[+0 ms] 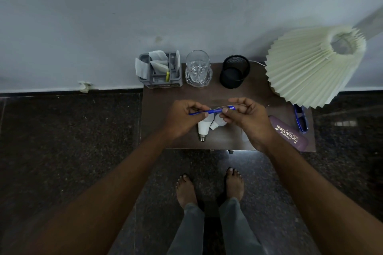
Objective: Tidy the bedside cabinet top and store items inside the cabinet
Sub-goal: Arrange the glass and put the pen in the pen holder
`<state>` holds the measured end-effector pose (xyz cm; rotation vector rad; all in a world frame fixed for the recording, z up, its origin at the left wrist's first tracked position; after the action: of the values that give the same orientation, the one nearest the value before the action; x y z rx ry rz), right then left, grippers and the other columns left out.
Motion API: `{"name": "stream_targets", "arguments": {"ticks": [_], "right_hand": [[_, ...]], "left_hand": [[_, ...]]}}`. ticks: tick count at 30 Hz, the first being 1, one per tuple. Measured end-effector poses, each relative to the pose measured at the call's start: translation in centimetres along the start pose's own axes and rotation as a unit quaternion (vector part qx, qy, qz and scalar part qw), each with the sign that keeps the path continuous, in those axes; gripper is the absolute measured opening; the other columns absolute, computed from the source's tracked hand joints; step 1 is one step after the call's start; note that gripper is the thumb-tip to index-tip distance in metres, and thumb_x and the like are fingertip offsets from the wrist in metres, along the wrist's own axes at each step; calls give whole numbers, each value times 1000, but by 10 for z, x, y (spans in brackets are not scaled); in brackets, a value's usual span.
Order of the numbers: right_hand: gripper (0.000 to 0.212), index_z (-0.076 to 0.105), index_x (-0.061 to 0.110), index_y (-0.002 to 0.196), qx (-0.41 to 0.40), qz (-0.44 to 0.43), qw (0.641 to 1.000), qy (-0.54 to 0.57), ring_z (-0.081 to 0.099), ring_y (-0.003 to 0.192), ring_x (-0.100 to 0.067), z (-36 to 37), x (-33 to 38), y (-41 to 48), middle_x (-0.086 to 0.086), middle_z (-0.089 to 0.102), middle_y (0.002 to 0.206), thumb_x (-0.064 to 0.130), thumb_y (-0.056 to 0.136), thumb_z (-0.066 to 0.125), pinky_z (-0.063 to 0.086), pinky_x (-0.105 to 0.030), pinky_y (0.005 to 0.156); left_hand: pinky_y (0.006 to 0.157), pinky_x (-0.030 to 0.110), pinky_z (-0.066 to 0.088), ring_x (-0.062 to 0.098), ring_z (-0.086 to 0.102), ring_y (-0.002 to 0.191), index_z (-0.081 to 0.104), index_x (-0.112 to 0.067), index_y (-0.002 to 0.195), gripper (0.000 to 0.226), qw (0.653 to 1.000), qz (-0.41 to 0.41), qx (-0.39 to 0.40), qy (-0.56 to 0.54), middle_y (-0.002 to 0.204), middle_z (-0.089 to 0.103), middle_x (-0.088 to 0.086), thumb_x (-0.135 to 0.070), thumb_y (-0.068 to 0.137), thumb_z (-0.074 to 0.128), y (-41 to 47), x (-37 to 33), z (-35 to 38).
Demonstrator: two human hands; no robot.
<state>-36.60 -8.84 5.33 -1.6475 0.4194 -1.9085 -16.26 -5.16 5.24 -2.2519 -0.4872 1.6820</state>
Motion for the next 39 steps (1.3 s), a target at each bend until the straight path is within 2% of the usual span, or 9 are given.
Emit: {"name": "stream_targets", "arguments": {"ticks": [4,10,16,20,22,26,34,37,39], "right_hand": [[33,61,-11,112,-36,-9,998,48,76,82,-29,1,-1,-3,-25,75,95,-4,84,75,63,-30,74],[24,63,-4,104,-69,-9,992,102,75,88,-34,6,-9,-5,-25,75,94,-6,83,74,63,-37,82],[24,64,0,110,-64,-23,991,115,75,86,-23,11,-3,-4,-15,76,89,-8,87,69,63,-32,80],[35,60,-1,122,-66,-50,990,118,74,86,-21,10,11,-1,-14,74,91,-6,89,68,63,-32,79],[37,58,-5,124,-74,-67,988,116,74,87,-21,8,21,0,-16,74,94,-6,89,68,63,-32,78],[35,59,-8,122,-79,-117,987,72,74,87,-24,-2,45,6,-22,71,96,-6,88,70,62,-35,81],[31,66,1,119,-117,-208,970,-55,72,74,-15,-18,104,31,-4,69,77,1,89,72,61,-31,78],[31,69,5,118,-139,-239,951,-141,71,70,-9,-21,123,43,-4,71,83,6,88,74,59,-25,70],[32,70,13,118,-151,-255,933,-204,73,73,-13,-22,132,52,-6,74,90,11,86,75,61,-31,68]], "left_hand": [[86,47,61,32,75,90,79,-14,99,15,1000,-10,-18,-20,95,79,8,-11,84,79,-1,4,5],[77,21,60,12,75,85,80,-8,102,18,999,18,-43,18,97,79,2,-11,84,79,-3,-1,10],[74,13,55,-2,71,79,79,-7,103,19,998,23,-66,5,94,77,0,-4,85,77,-4,-3,18],[84,26,59,14,75,92,78,-4,105,21,996,16,-72,-48,100,78,7,0,85,75,1,-9,25],[83,23,59,11,74,90,76,-2,105,21,995,21,-69,-70,98,78,7,1,84,75,4,-18,27],[82,19,57,9,73,87,75,-2,105,22,995,57,-51,-62,96,77,8,3,84,74,20,-41,32],[80,27,59,12,69,77,76,-6,103,17,995,84,-39,-34,88,75,8,-5,87,74,69,-90,45],[78,27,60,13,70,75,76,-5,103,17,996,79,-46,-22,86,75,7,-5,87,73,86,-104,48],[83,32,62,19,74,82,76,-5,102,16,995,77,-56,-14,89,77,8,-6,86,73,95,-108,50]]}}
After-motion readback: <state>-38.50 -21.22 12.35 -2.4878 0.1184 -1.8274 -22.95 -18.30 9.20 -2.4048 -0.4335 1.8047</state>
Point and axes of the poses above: each hand's wrist, its own y-axis towards the middle knuckle, its own z-axis out of the palm, x = y × z, the point moved 2 cm from there along y, towards the middle knuckle
